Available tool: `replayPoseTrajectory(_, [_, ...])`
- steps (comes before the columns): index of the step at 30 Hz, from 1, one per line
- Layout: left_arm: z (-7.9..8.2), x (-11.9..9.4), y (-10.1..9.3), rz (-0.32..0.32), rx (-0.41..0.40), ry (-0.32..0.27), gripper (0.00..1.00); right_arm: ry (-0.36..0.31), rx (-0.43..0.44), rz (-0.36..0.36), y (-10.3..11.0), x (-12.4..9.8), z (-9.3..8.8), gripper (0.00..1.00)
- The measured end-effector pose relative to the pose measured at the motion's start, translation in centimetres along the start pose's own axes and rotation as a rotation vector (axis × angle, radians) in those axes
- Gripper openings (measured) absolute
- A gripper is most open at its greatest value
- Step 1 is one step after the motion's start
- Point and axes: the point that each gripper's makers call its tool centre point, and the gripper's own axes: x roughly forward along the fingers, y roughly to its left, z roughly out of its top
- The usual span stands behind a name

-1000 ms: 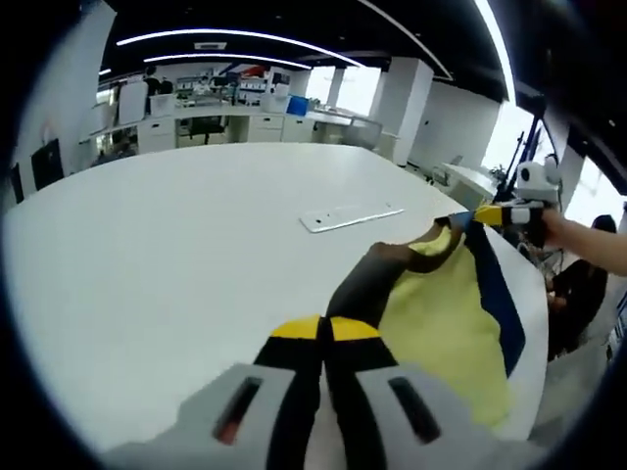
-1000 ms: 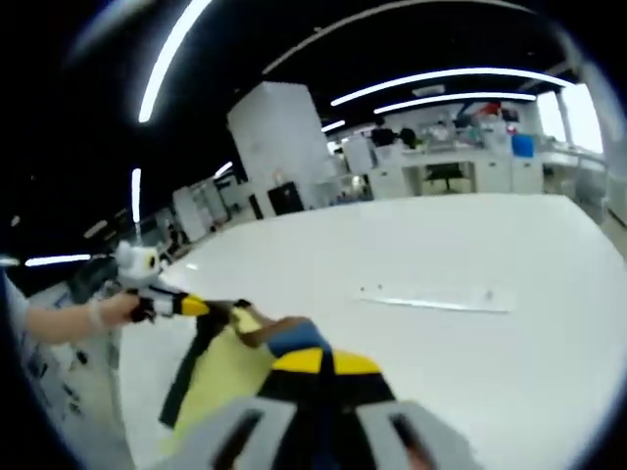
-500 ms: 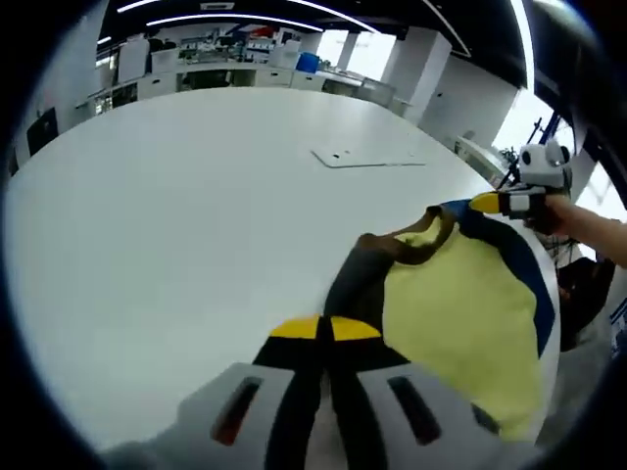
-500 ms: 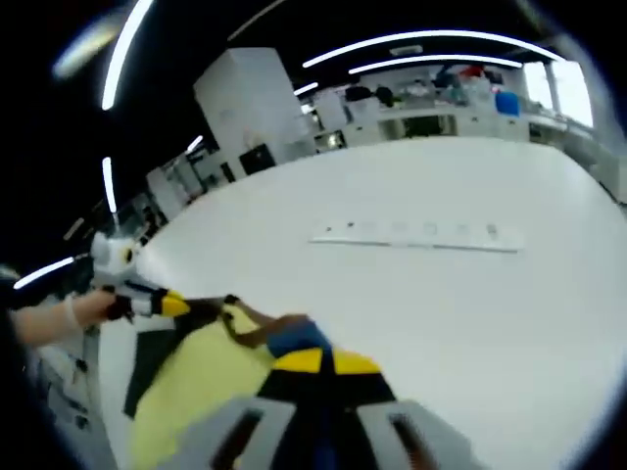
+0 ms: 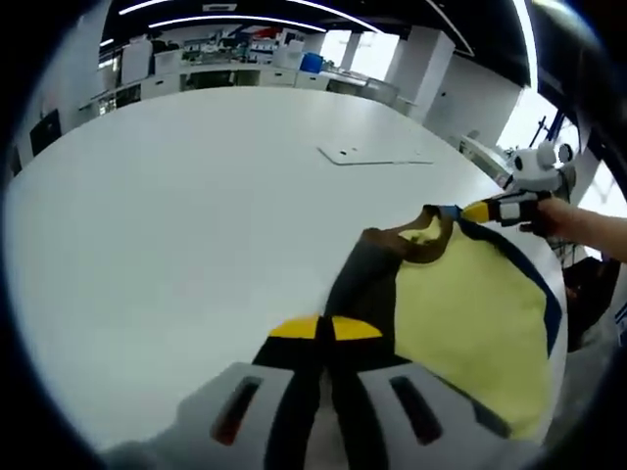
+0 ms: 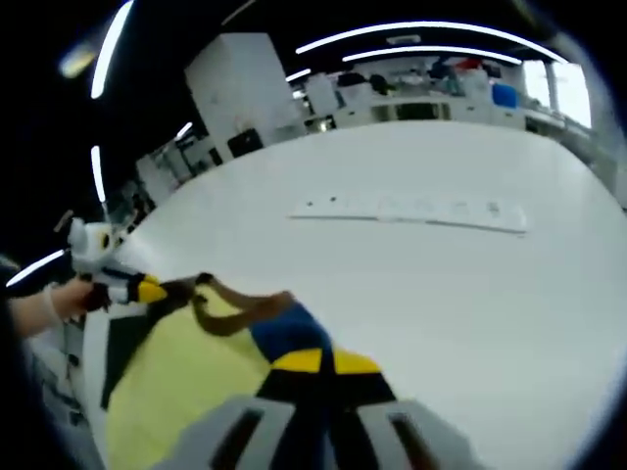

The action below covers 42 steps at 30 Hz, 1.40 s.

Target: Fold the garment on the visible template until the final outline fits inside the template.

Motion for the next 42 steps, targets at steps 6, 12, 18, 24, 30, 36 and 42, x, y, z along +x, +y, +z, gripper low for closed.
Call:
replayPoseTrajectory(6, [0.0, 0.1, 0.0, 0.009, 0.025, 0.004, 0.00, 0.004, 0.019, 0.002, 0.0, -0.1, 0.2, 0.00])
replayPoseTrajectory(12, [-0.1, -0.1, -0.2, -0.023, 0.049, -0.012, 0.01, 0.003, 0.020, 0.010, 0.6, -0.5, 0.0, 0.00])
replayPoseTrajectory(18, [1.0, 0.2, -0.1, -0.020, 0.116, -0.069, 0.44, -0.036, -0.014, 0.046, 1.7, -1.7, 0.9, 0.33])
replayPoseTrajectory(24, [0.7, -0.1, -0.4, -0.041, 0.098, -0.092, 0.70, -0.092, -0.024, 0.096, 2.0, -3.2, 1.7, 0.57])
replayPoseTrajectory(30, [1.1, -1.8, -1.9, -0.091, 0.114, -0.131, 0.92, -0.103, -0.090, 0.106, 2.1, -4.7, 1.2, 0.91])
replayPoseTrajectory(36, [0.8, -4.1, -3.7, -0.166, 0.122, -0.128, 0.99, -0.124, -0.151, 0.134, 3.2, -6.7, 0.9, 1.00])
replayPoseTrajectory(42, [0.9, -6.8, -5.1, -0.171, 0.123, -0.163, 0.99, -0.141, -0.186, 0.157, 5.6, -9.2, -0.4, 1.00])
